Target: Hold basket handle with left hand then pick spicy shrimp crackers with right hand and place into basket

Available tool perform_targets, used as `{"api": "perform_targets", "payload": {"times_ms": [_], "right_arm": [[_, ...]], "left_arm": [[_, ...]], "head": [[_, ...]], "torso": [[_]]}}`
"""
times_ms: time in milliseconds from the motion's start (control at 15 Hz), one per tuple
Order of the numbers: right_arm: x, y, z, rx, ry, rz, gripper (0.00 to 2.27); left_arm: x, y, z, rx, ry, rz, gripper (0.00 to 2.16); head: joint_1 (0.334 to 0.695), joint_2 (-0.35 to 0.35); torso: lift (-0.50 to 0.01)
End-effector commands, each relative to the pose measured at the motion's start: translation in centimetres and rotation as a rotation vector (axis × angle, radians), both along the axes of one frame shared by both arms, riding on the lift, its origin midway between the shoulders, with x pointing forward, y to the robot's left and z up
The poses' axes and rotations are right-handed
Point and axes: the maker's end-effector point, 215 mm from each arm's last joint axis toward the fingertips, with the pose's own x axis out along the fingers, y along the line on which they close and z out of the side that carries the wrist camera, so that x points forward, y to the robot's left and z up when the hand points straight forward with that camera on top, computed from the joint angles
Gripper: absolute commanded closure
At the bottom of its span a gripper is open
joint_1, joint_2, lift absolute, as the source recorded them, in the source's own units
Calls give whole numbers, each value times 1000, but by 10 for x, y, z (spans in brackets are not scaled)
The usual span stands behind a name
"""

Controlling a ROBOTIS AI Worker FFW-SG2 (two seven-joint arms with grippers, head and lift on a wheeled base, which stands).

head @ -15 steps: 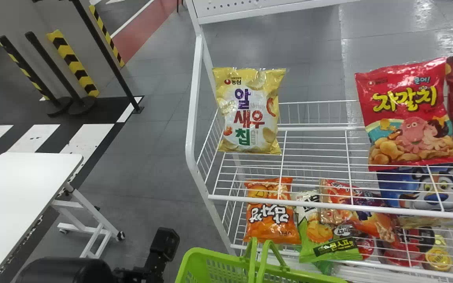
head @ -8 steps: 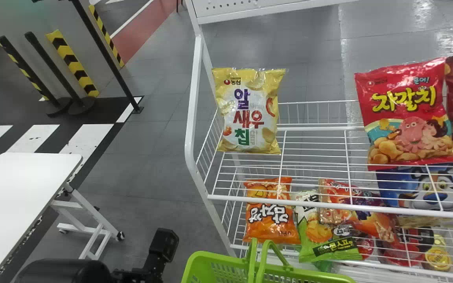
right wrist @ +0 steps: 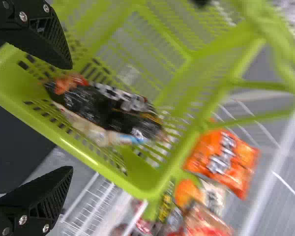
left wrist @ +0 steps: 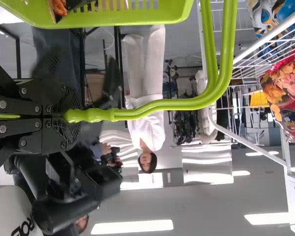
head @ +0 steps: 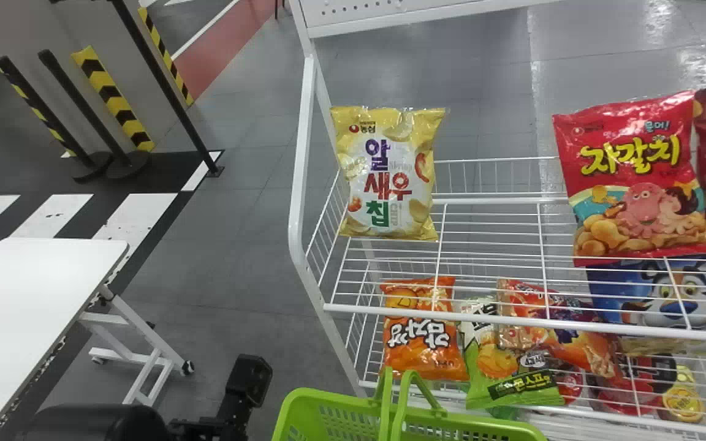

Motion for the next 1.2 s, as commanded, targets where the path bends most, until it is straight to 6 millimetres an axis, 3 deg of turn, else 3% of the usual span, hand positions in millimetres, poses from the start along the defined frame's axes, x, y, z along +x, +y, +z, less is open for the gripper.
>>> {"api": "perform_targets", "payload": {"times_ms": [0, 200, 267, 467, 533, 733, 933, 1133], "right_arm": [[28, -38, 4, -13, -45, -98, 63], [56, -85, -4, -30, -76, -222, 70], [68, -100, -8, -40, -91, -258, 76], [120, -134, -12, 5, -202, -367, 80], [142, -141, -8, 42, -266, -398, 80], [190, -155, 19, 163, -496, -458, 80], [207, -163, 32, 245, -664, -480, 80], [201, -177, 12, 264, -729, -500, 80]], "left_arm": [[0, 1, -1, 1, 3, 4, 2067], [1, 1, 0, -1, 3, 4, 2067], [1, 1, 0, -1, 3, 4, 2067], [1, 2, -1, -1, 4, 5, 2067], [0, 1, -1, -1, 7, 5, 2067], [0, 1, -2, 1, 7, 5, 2067], [0, 0, -2, 0, 7, 6, 2067], [0, -1, -3, -3, 9, 8, 2067]], "head": [[695, 350], [695, 350], [695, 284], [695, 178], [695, 120], [695, 64], [695, 27], [695, 8]], "torso": [[-7], [-7], [-7], [-7], [-7], [-7], [-7], [-7]]}}
